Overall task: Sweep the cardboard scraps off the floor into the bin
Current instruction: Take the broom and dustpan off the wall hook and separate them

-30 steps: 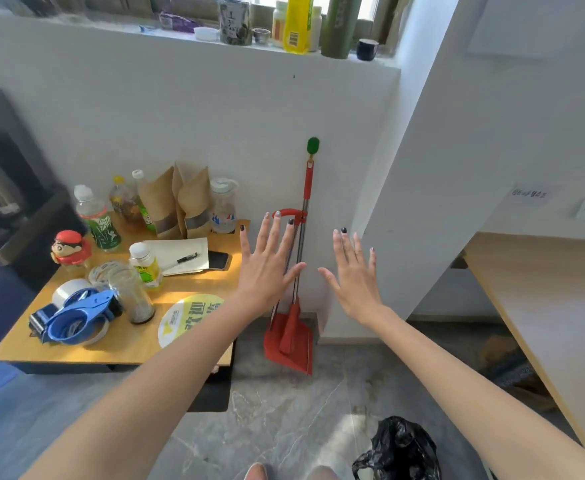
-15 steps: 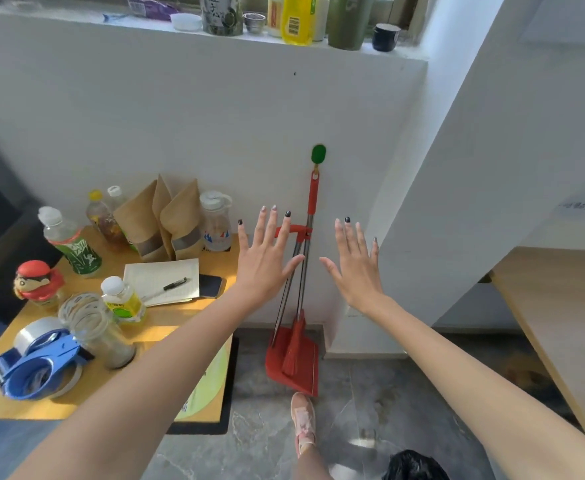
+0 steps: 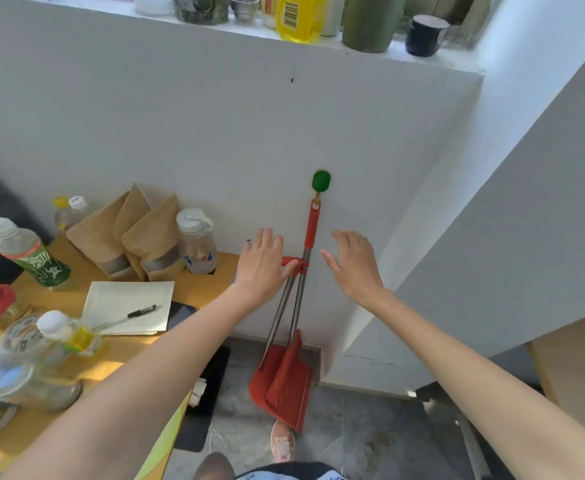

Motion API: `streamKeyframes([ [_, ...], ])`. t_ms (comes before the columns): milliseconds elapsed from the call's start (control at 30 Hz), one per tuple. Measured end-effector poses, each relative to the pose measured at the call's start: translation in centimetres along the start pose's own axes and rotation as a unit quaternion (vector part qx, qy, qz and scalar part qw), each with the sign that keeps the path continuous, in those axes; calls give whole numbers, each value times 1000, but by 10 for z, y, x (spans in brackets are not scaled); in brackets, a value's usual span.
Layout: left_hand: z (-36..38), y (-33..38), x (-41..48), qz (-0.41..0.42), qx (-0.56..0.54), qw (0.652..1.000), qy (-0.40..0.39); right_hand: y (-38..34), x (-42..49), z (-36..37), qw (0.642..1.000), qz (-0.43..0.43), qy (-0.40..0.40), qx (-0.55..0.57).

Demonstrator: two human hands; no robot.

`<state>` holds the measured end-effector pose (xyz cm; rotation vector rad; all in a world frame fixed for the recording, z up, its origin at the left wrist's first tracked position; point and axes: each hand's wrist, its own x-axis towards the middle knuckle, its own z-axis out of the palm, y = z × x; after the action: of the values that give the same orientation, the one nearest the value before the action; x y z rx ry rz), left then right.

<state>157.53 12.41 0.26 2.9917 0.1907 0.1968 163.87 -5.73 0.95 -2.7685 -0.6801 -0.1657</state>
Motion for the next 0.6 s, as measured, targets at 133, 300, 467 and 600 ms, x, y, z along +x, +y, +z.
streamKeyframes([
  [133, 10, 1, 19, 3, -5, 1000, -22, 8, 31, 8, 998, 36, -37, 43],
  [300, 23, -10, 47, 28, 11, 996, -90, 8, 62, 16, 985, 92, -88, 115],
  [467, 32, -18, 70, 56, 17, 985, -161, 9, 84, 23, 963, 162, -123, 175],
  [600, 41, -23, 85, 74, 21, 977, -199, 8, 102, 27, 955, 187, -167, 159],
])
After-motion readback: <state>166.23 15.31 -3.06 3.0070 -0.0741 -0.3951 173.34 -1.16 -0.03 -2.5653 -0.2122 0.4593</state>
